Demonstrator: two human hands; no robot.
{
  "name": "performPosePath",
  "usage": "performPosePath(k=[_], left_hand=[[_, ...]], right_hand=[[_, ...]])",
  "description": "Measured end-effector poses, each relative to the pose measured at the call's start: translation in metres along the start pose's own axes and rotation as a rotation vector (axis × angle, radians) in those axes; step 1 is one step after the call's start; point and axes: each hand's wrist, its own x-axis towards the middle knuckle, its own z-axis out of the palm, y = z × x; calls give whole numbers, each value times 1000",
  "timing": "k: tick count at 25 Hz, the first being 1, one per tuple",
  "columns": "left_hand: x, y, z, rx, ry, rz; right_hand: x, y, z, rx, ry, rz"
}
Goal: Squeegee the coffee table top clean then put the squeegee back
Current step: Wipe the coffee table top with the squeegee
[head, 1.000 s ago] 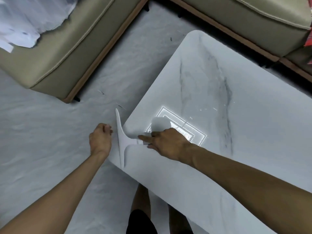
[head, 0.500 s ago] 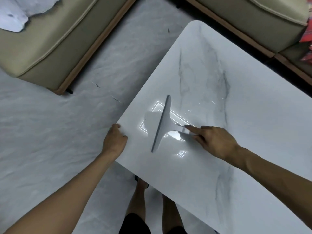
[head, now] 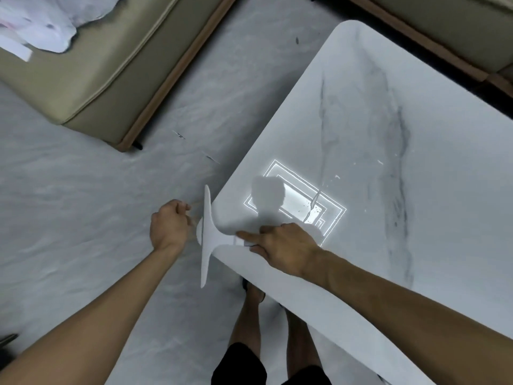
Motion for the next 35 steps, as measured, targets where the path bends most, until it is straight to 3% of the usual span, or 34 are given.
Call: performPosePath(k=[4, 10, 13, 16, 21, 26, 32, 35], left_hand=[[-3, -18, -1, 16, -40, -51], [-21, -11, 16, 28, -240, -55], [-19, -15, 20, -34, -123, -19], [-18, -21, 13, -74, -5, -73], [-14, -36, 5, -123, 16, -170], [-24, -39, 10, 24, -33, -33], [-50, -15, 44, 119, -198, 177], [-56, -5, 63, 207, -305, 278]], right_hand=[[17, -9, 11, -104, -39, -36], [-62, 62, -4, -31, -38, 124], [-108, 85, -10, -109, 72, 195], [-114, 80, -12, -199, 210, 143], [-29, 9, 17, -81, 51, -85], [2, -12, 27, -168, -24, -117], [-94, 72, 27, -193, 196, 31], [-147, 105, 24, -202, 184, 108]])
